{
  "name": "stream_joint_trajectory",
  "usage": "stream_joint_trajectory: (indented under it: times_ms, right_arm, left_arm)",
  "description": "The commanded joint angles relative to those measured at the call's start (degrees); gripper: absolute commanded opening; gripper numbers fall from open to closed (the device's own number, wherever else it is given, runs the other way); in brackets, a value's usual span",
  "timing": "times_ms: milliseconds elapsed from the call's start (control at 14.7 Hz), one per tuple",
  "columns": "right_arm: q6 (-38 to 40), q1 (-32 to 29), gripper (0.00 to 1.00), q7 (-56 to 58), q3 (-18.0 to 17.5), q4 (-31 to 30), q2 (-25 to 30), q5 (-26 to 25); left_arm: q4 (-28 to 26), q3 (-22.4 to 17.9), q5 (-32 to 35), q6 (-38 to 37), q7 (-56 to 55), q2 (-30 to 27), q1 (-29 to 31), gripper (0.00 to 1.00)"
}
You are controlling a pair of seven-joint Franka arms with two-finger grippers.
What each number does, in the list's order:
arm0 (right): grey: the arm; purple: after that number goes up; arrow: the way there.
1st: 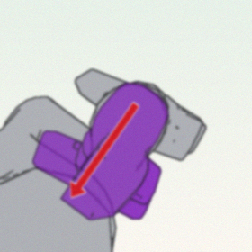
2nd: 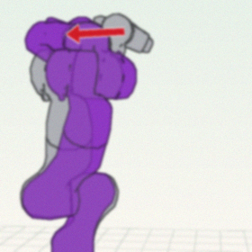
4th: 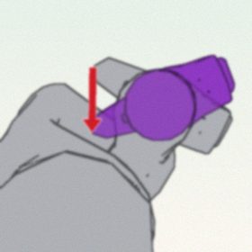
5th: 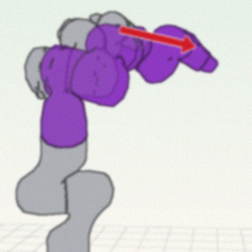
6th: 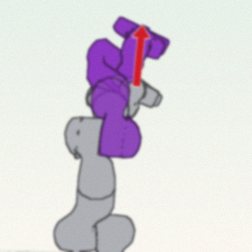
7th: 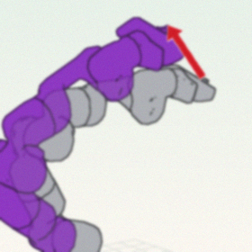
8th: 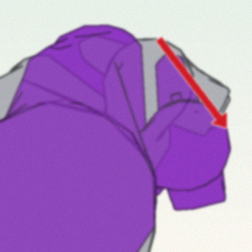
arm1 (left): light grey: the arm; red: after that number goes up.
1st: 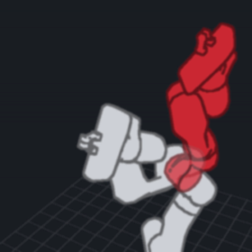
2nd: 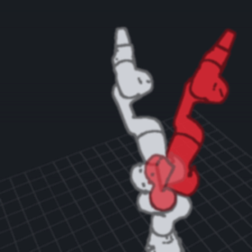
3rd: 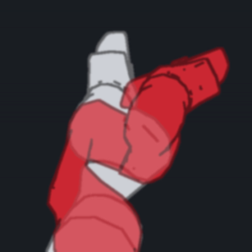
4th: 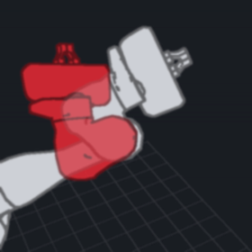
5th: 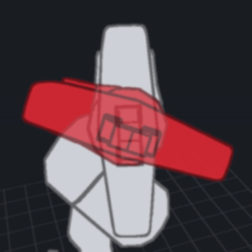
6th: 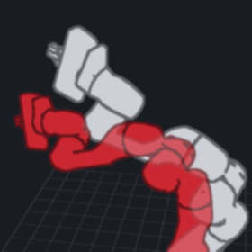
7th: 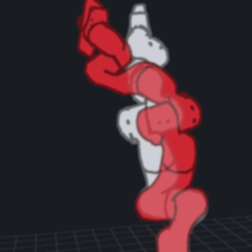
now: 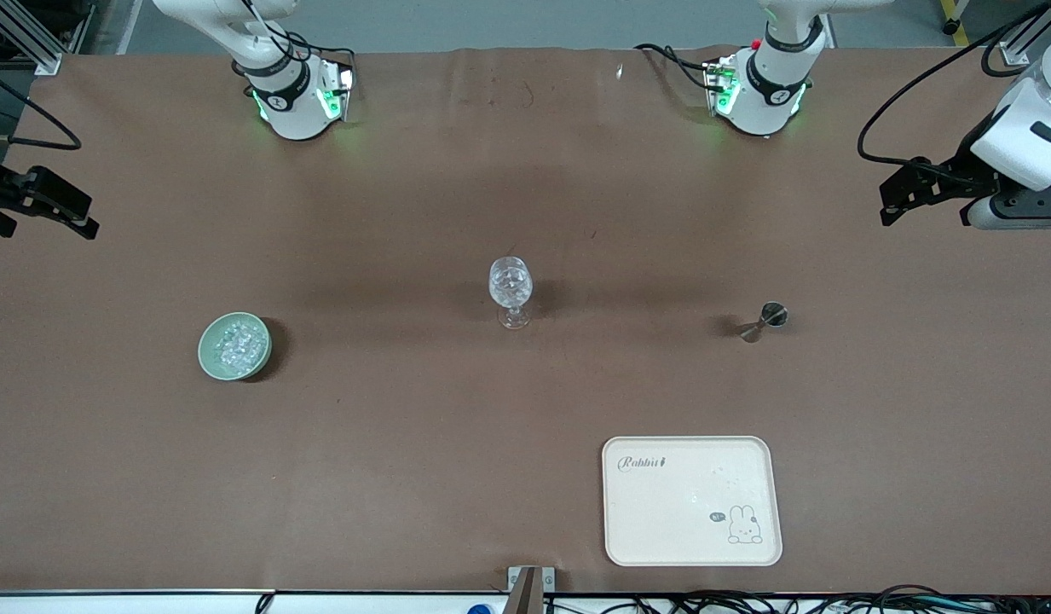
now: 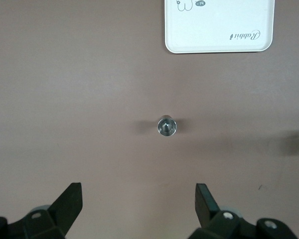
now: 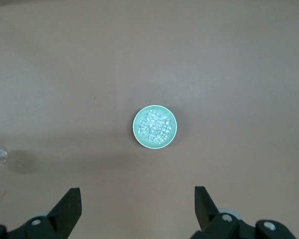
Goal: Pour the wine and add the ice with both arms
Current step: 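Reach the left gripper to the jigger while the right gripper reaches the bowl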
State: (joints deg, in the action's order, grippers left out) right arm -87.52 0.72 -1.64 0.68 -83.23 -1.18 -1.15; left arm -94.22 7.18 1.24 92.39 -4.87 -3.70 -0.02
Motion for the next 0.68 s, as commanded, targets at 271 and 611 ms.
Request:
stream_joint_trajectory:
  times_ms: [271, 611]
  right_arm:
    - [-0.37, 0.07, 1.0, 0.59, 0.29, -0.26, 0.3, 1.85]
    - [-3.78, -0.27, 1.0, 0.5, 0.29, 0.09, -1.01, 1.06]
  left_arm:
    - [3.41, -0.06, 0.35, -0.37, 0.22, 3.07, 0.45, 1.0]
    - [5.97, -1.2, 0.08, -0.81, 3.65, 7.73, 1.25, 1.0]
